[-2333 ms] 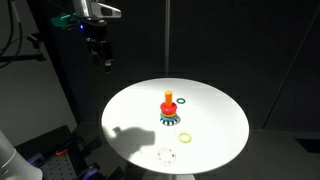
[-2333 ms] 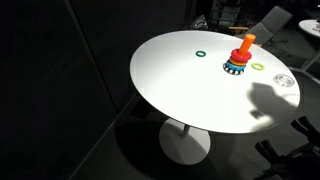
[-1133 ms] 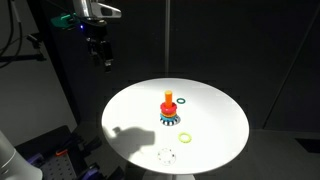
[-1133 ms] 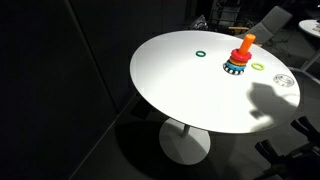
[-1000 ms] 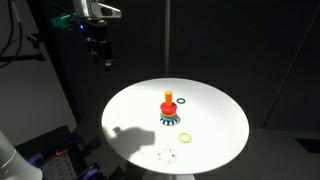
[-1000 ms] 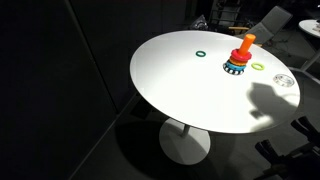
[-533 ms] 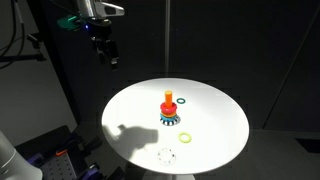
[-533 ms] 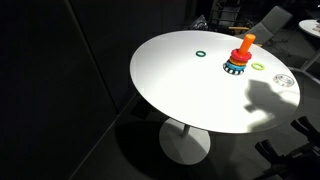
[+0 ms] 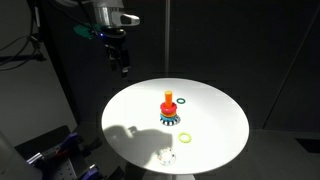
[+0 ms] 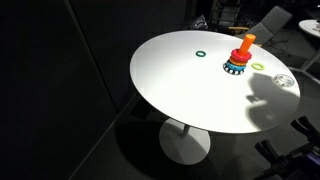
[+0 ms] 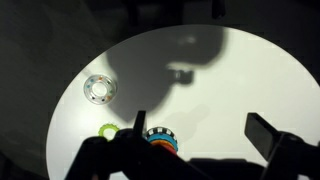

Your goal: Put the clear ring on the wooden stand.

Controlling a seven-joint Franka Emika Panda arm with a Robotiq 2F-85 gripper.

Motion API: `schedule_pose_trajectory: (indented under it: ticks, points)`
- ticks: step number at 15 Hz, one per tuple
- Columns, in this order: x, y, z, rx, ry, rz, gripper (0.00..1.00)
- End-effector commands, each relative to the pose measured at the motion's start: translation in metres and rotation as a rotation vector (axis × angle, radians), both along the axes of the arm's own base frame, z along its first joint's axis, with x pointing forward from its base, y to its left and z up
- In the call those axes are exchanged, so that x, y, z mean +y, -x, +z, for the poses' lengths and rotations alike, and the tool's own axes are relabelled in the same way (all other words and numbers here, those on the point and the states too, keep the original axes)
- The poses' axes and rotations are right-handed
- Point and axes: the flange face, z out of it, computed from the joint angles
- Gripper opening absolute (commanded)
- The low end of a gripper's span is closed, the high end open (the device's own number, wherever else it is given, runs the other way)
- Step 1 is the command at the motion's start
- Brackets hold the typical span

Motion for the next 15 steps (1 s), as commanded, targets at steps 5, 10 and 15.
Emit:
schedule_pose_trajectory:
  ticks: [5,10,15]
  points:
    - [-0.061,-0.015,-0.016,-0.024,-0.033,-0.066,1.0]
    - [-0.098,-0.021,-0.041,-0.059,-0.043,-0.08,1.0]
    - [-0.126,-0.027,-0.065,-0.053,-0.077,-0.099,1.0]
